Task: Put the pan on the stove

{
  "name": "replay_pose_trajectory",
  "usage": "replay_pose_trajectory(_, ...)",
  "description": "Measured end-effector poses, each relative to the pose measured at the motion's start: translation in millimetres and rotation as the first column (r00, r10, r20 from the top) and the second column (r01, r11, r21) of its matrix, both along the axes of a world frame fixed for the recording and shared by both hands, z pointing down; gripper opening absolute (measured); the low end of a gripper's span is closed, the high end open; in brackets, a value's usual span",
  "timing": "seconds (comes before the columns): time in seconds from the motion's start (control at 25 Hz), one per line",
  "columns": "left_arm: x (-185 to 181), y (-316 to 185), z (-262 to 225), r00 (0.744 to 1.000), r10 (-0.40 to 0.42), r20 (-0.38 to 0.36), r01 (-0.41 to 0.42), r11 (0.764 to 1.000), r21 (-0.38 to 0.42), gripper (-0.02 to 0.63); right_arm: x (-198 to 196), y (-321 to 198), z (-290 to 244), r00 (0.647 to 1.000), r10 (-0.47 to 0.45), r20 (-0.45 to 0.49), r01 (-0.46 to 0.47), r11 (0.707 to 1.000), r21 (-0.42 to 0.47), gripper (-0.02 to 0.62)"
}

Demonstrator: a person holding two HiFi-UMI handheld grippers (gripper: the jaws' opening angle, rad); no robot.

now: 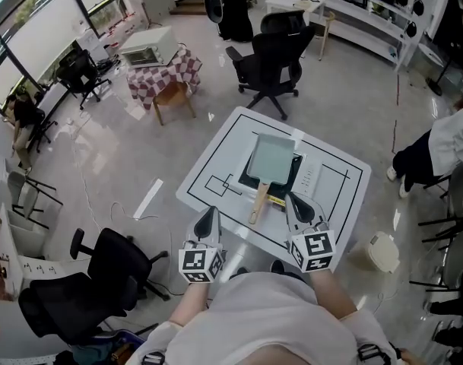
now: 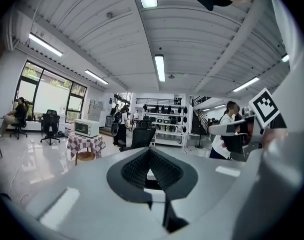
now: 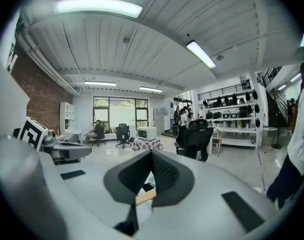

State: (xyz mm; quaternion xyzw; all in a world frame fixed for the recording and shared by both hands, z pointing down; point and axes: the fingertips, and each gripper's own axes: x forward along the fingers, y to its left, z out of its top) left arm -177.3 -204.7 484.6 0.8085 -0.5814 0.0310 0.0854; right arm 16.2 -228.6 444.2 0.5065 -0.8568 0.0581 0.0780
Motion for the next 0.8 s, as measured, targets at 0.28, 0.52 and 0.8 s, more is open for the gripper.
replay_pose_trajectory(0.28,8.5,5.8,-9.5,1.000,0.018,0.007,-0.018,1.000,0.022,0.011,-3.9,6.1,2.5,1.000,0.000,0.001,0.000,1.000,-0.013,0.008)
replay_pose_trajectory(0.52,12.9,9.4,-7.3,1.000,0.021,0.005,-0.021,0.999,0.024,0.011,-5.1,10.5,5.8,1.000,-0.004,0.001,0.004,1.000,-0.019,0.008)
replay_pose_trajectory(0.8,11.7,12.3,0.9,1.000,0.013,0.012,-0.013,1.000,0.010,0.011,-5.2,13.1,9.7,1.000,-0.017,0.000,0.017,0.999,-0.030,0.008)
